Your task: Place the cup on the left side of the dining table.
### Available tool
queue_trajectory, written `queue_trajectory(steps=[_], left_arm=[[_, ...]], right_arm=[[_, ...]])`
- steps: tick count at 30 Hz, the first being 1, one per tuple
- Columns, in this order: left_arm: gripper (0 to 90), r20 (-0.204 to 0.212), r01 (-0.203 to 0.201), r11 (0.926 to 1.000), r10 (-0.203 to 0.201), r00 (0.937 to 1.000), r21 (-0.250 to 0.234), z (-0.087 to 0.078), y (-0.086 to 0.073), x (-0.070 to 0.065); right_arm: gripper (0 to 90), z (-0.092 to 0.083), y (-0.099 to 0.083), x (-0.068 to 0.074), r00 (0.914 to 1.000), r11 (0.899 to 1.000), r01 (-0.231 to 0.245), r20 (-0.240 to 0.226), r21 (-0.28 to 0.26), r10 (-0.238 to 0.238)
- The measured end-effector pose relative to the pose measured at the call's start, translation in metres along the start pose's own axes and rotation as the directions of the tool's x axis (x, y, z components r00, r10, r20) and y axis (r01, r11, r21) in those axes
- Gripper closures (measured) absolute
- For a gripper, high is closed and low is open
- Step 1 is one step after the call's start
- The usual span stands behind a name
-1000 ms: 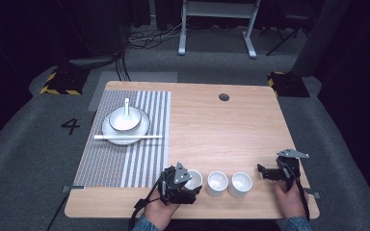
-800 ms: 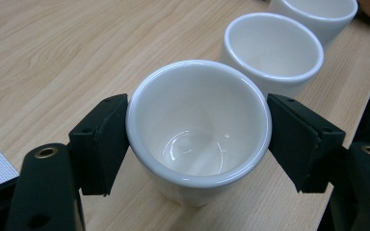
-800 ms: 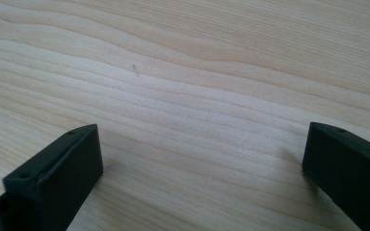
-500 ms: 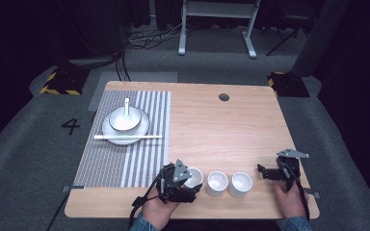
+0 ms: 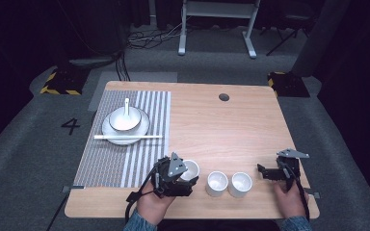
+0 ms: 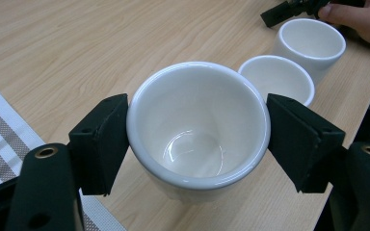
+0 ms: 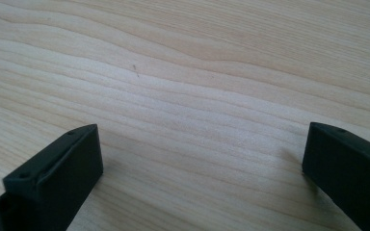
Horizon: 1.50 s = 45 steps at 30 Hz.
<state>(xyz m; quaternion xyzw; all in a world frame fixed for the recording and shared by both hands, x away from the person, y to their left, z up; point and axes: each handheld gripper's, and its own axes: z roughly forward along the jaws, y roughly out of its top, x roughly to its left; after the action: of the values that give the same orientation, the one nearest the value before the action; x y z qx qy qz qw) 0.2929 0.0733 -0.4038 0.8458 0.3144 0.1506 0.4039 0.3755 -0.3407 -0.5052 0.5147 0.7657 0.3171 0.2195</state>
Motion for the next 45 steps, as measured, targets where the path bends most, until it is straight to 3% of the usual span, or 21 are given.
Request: queue_trajectory(steps=[13, 23, 28, 35, 45], left_arm=[[26.8, -0.041, 0.028, 0.9995, -0.029, 0.9987, -0.013, -0.013, -0.001, 0.015], [26.9, -0.098, 0.067, 0.9969, -0.071, 0.9927, -0.041, -0.028, -0.003, 0.038], [26.8, -0.153, 0.081, 0.9955, -0.088, 0.9843, -0.050, -0.036, -0.005, 0.054], [26.8, -0.181, 0.108, 0.9926, -0.116, 0.9765, -0.056, -0.039, -0.007, 0.069], [26.8, -0.237, 0.149, 0.9867, -0.160, 0.9582, -0.064, -0.040, -0.010, 0.090]], right_arm=[[0.5, 0.000, 0.000, 0.000, 1.0000, 1.000, -0.001, 0.001, 0.000, 0.001], [0.5, 0.000, 0.000, 0.000, 1.0000, 1.000, -0.001, 0.001, 0.000, 0.001], [0.5, 0.000, 0.000, 0.000, 1.0000, 1.000, -0.001, 0.001, 0.000, 0.001], [0.5, 0.000, 0.000, 0.000, 1.0000, 1.000, -0.001, 0.001, 0.000, 0.001], [0.5, 0.000, 0.000, 0.000, 1.0000, 1.000, -0.001, 0.001, 0.000, 0.001]])
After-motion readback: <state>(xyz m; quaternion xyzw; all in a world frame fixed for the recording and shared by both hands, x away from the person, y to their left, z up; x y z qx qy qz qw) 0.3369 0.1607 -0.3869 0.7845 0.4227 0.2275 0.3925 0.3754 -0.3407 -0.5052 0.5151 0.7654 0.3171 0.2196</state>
